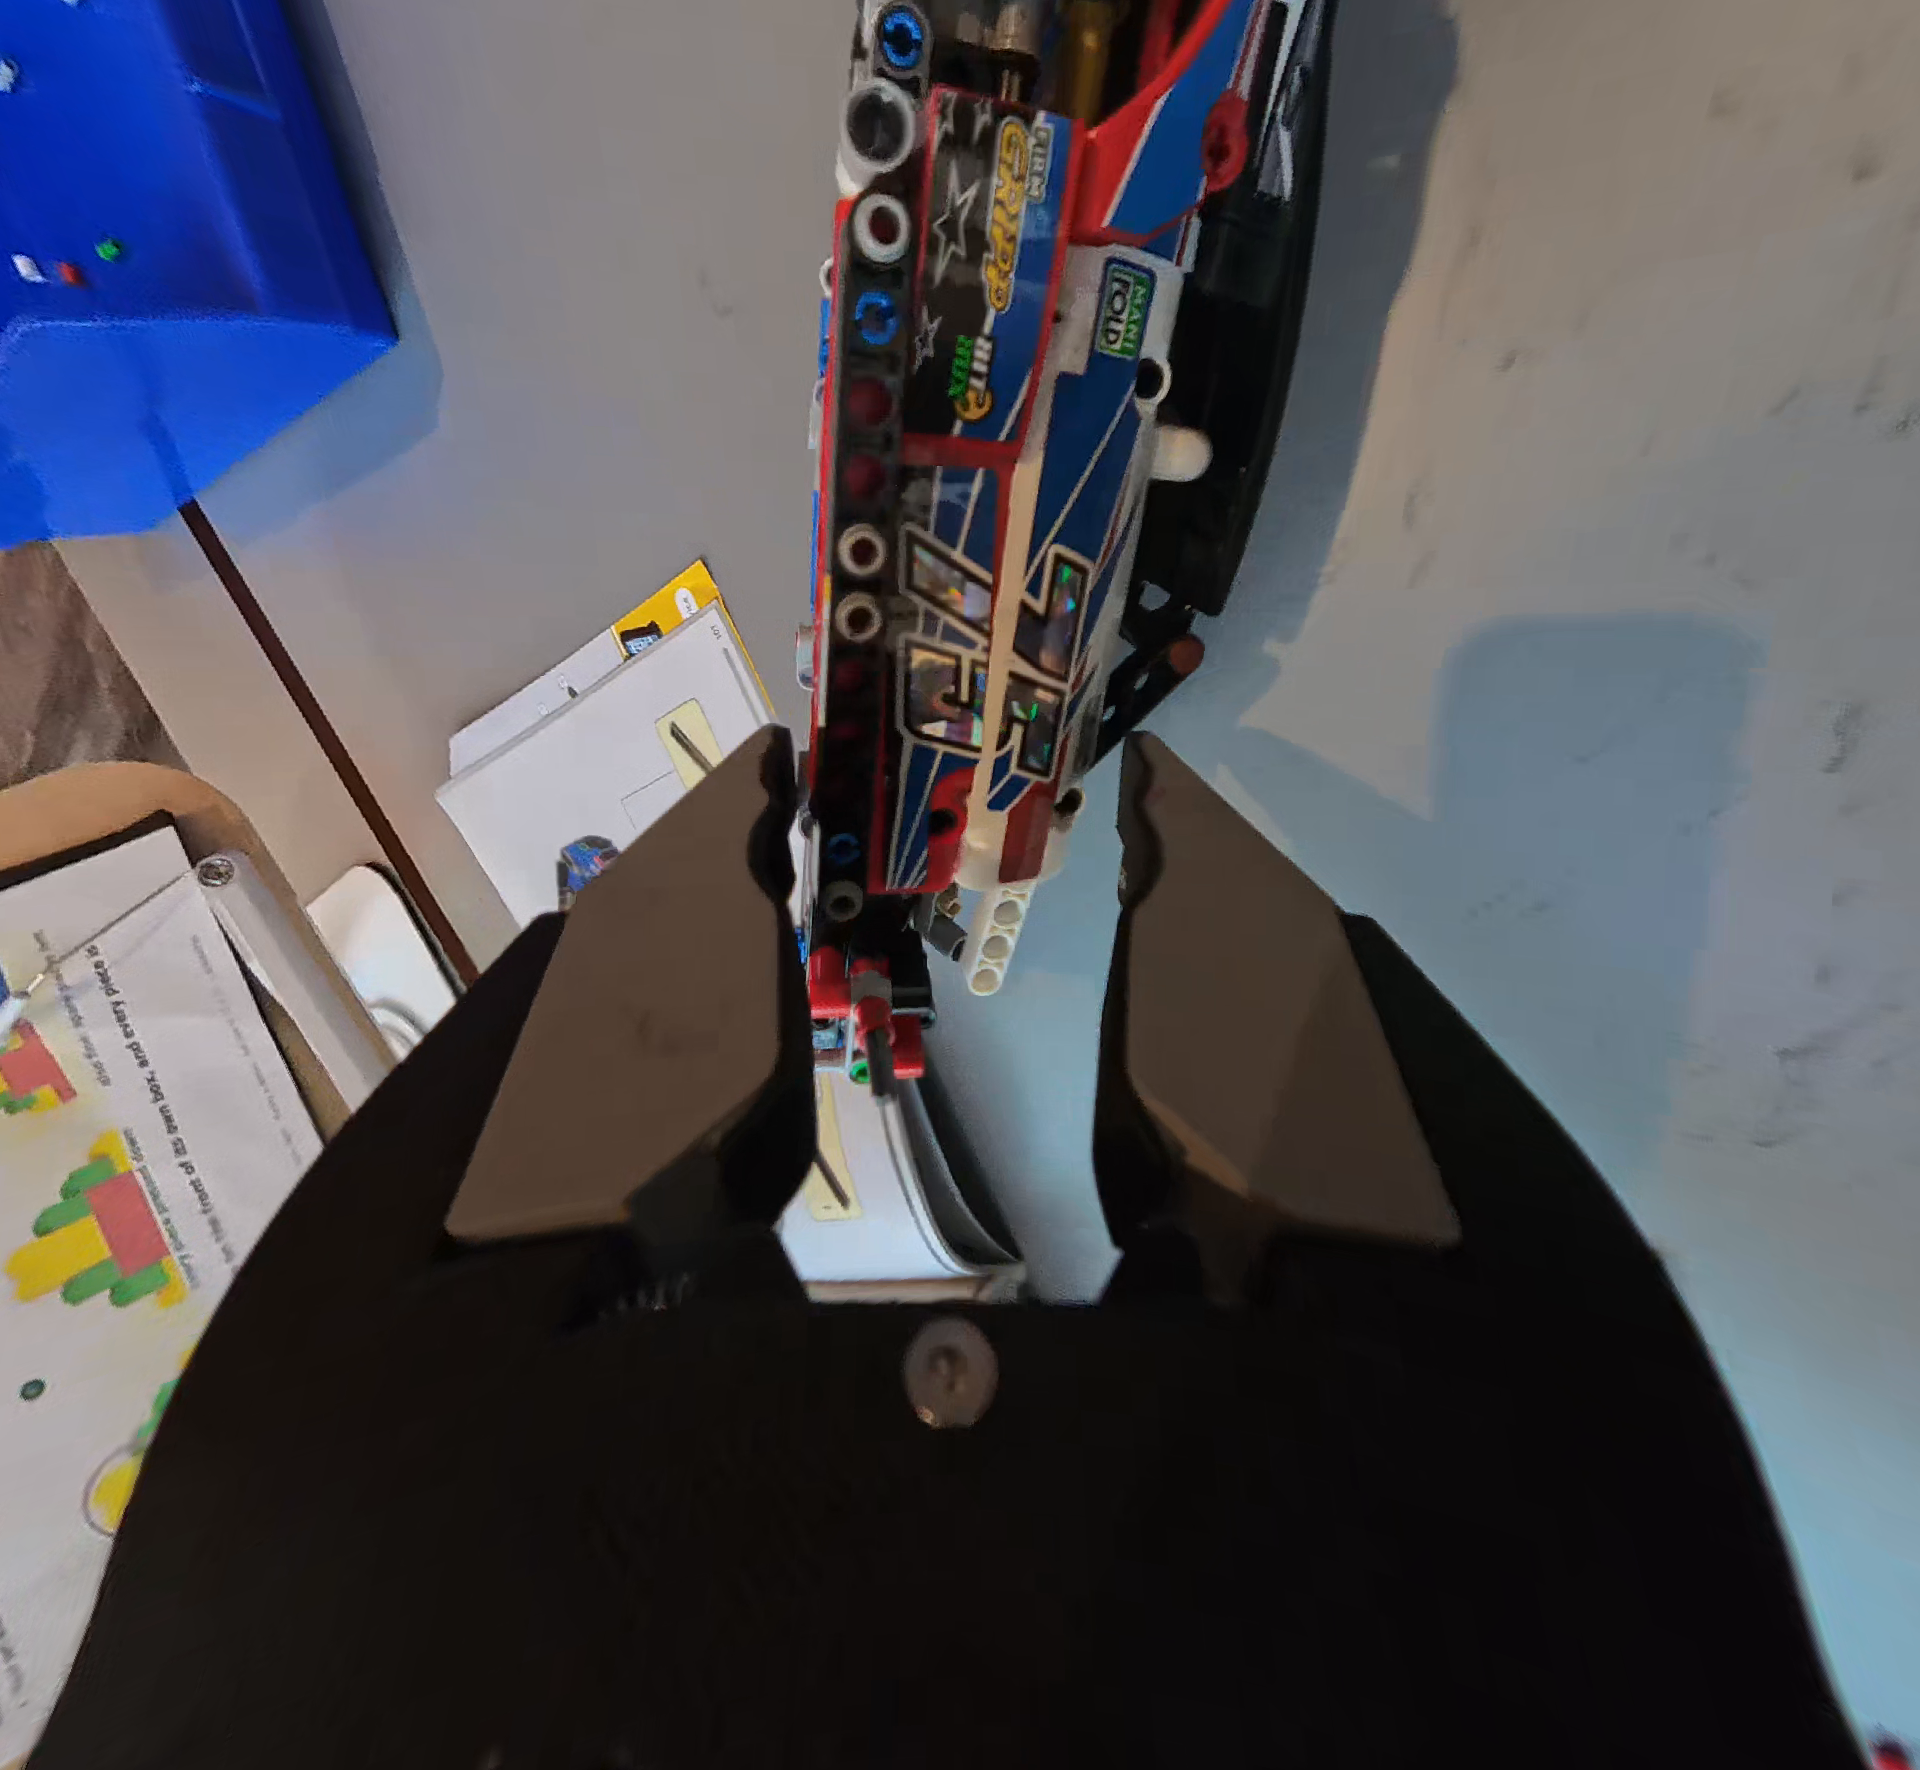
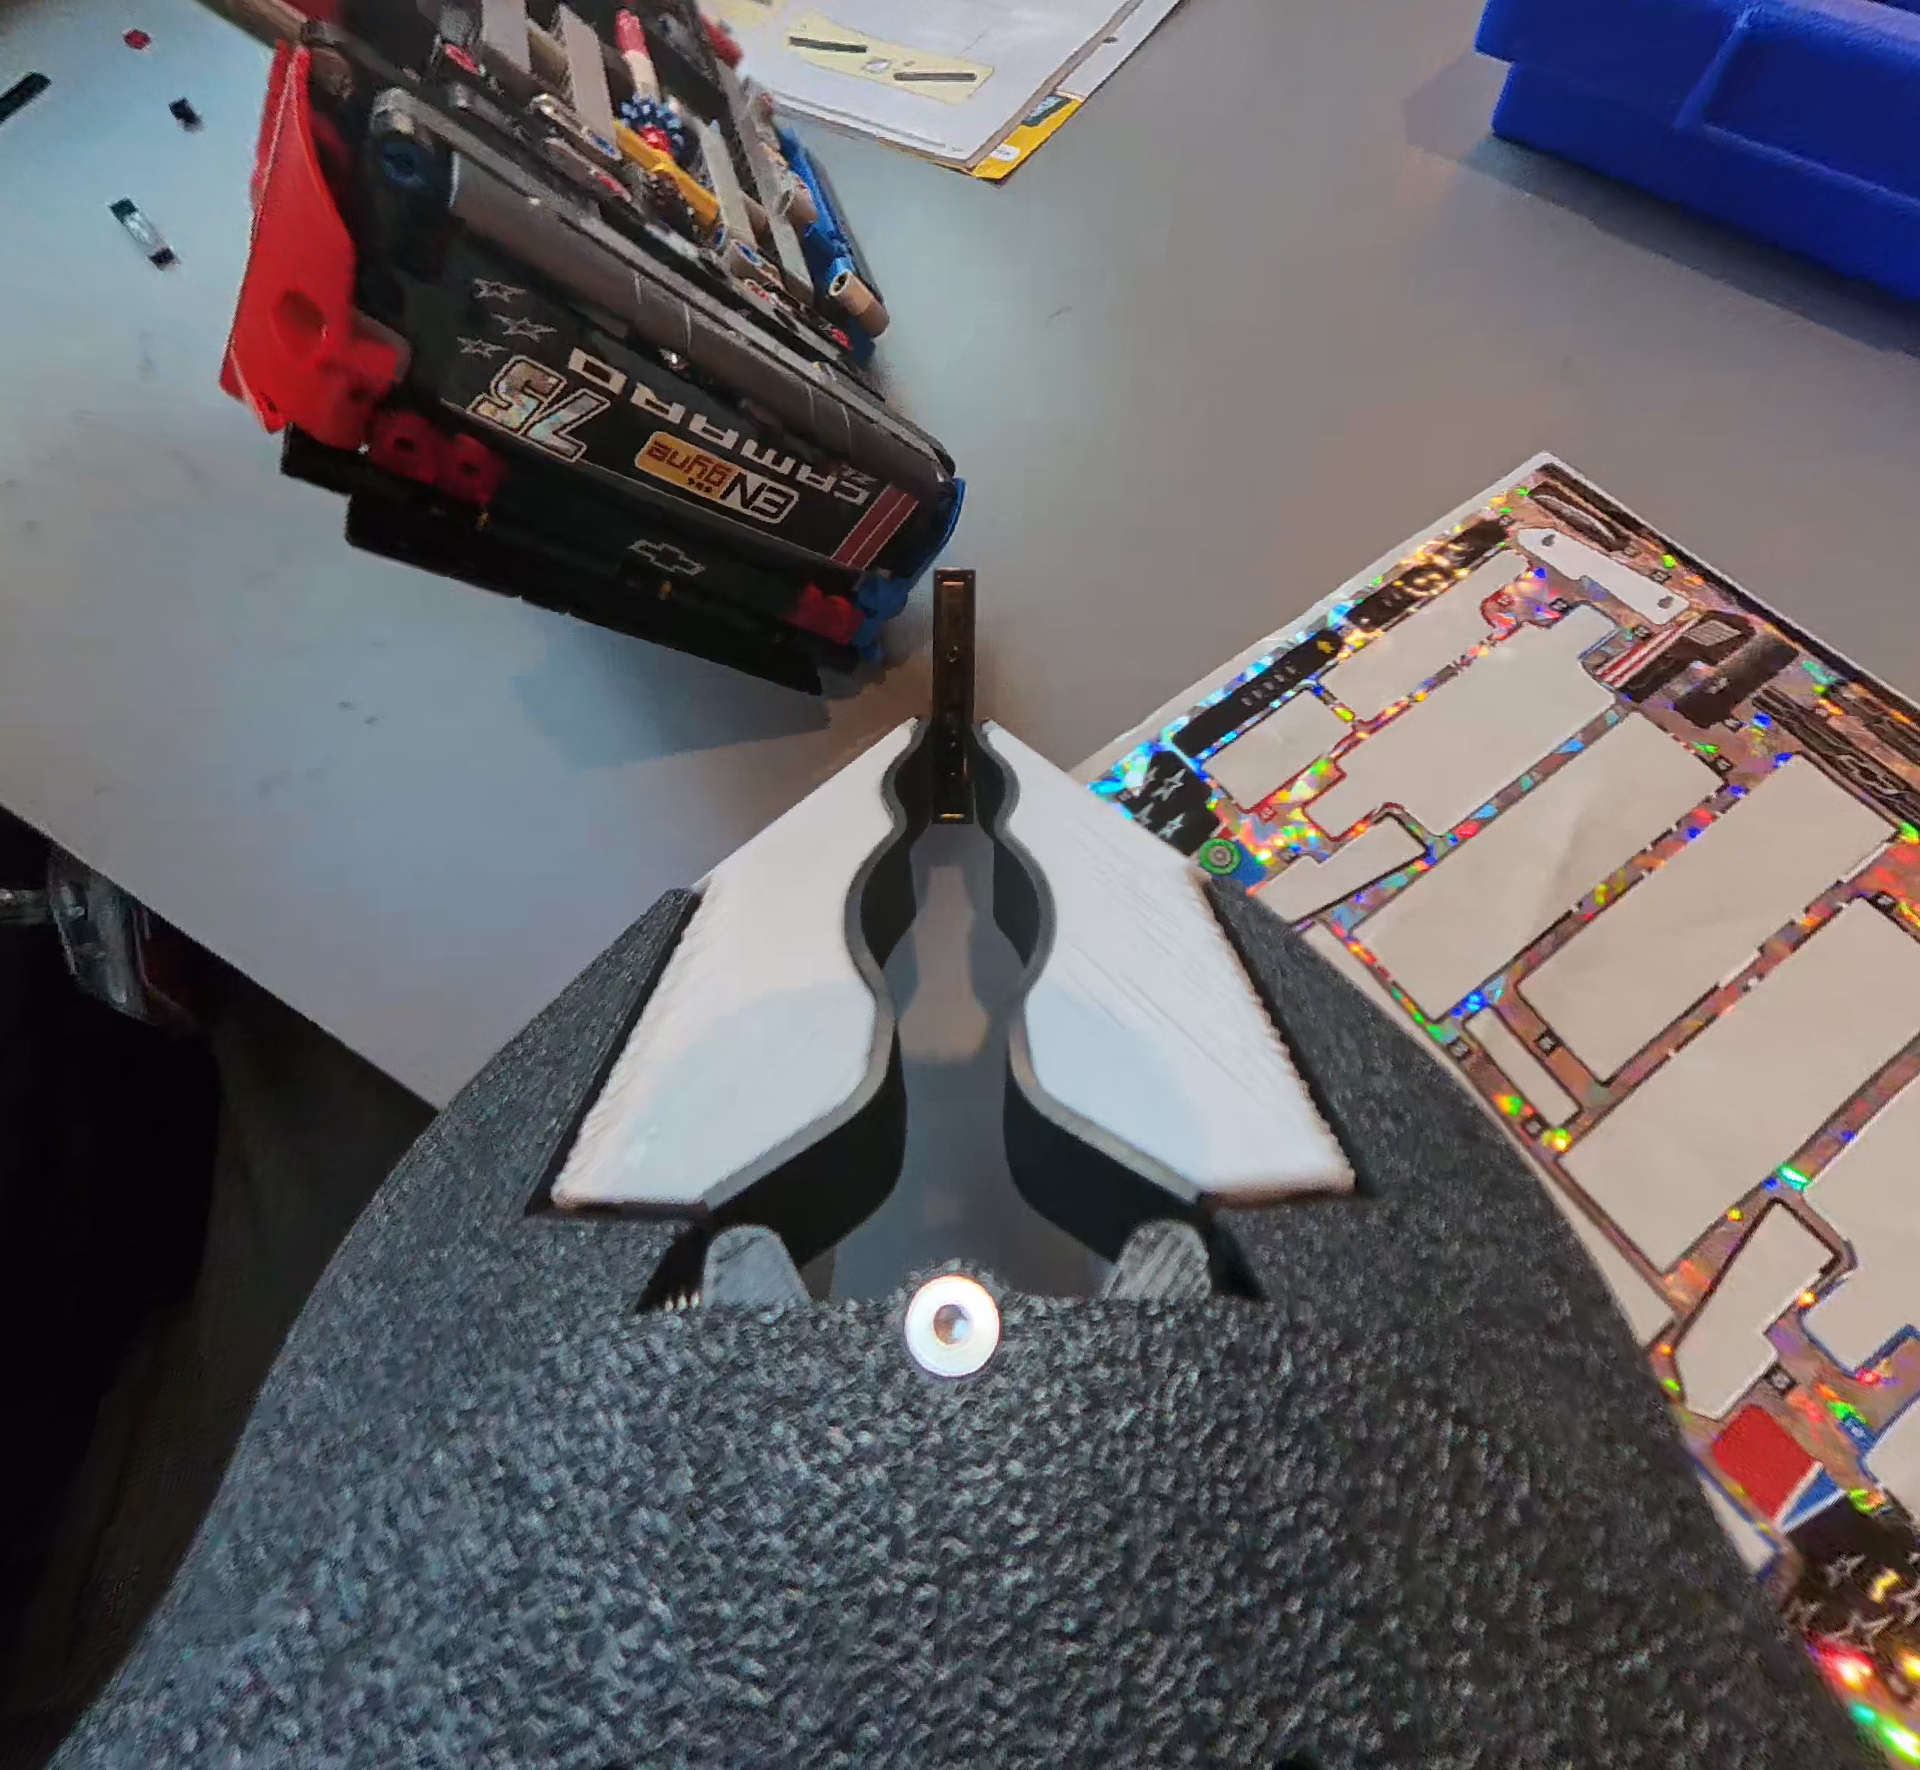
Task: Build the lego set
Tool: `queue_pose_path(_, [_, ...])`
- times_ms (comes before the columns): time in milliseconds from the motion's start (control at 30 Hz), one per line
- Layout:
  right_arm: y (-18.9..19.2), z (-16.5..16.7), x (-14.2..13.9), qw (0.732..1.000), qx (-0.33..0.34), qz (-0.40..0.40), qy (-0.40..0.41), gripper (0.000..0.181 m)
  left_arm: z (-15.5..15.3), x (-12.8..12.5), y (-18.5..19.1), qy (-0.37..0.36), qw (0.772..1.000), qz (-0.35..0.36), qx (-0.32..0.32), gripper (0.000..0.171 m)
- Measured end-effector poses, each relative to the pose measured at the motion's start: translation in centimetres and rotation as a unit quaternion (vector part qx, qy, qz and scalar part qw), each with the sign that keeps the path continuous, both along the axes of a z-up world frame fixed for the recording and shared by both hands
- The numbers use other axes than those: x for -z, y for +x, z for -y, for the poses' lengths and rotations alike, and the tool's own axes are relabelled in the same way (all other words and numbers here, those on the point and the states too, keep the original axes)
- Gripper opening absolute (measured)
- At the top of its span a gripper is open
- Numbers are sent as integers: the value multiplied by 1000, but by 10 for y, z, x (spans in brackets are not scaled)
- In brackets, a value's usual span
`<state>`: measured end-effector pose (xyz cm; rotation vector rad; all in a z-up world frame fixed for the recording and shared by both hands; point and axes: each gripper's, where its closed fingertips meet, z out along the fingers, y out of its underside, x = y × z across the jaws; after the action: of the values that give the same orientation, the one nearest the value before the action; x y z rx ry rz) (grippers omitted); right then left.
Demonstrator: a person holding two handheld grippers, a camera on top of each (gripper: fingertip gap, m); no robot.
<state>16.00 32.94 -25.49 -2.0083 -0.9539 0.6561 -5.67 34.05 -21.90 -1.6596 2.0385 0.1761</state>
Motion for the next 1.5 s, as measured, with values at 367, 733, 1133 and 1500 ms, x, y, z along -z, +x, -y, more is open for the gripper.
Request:
queue_pose_path(367, [12, -26, -7, 999, 38, -28, 5, 6, 20, 0, 28, -29, 996, 1, -86, 57])
queue_pose_path(733, [13, -21, -5, 998, 55, -28, -3, 5, 24, -2, 41, -36, 994, 40, -95, 58])
queue_pose_path(1133, [35, -9, -14, 996, 80, -5, 33, 5, 25, -39, 35, 13, 987, 120, -105, 60])
queue_pose_path(1500, [-34, 88, -104, 989, -77, -20, 126, 6, 90, -91, 76, 85, 962, 259, 4, 29])
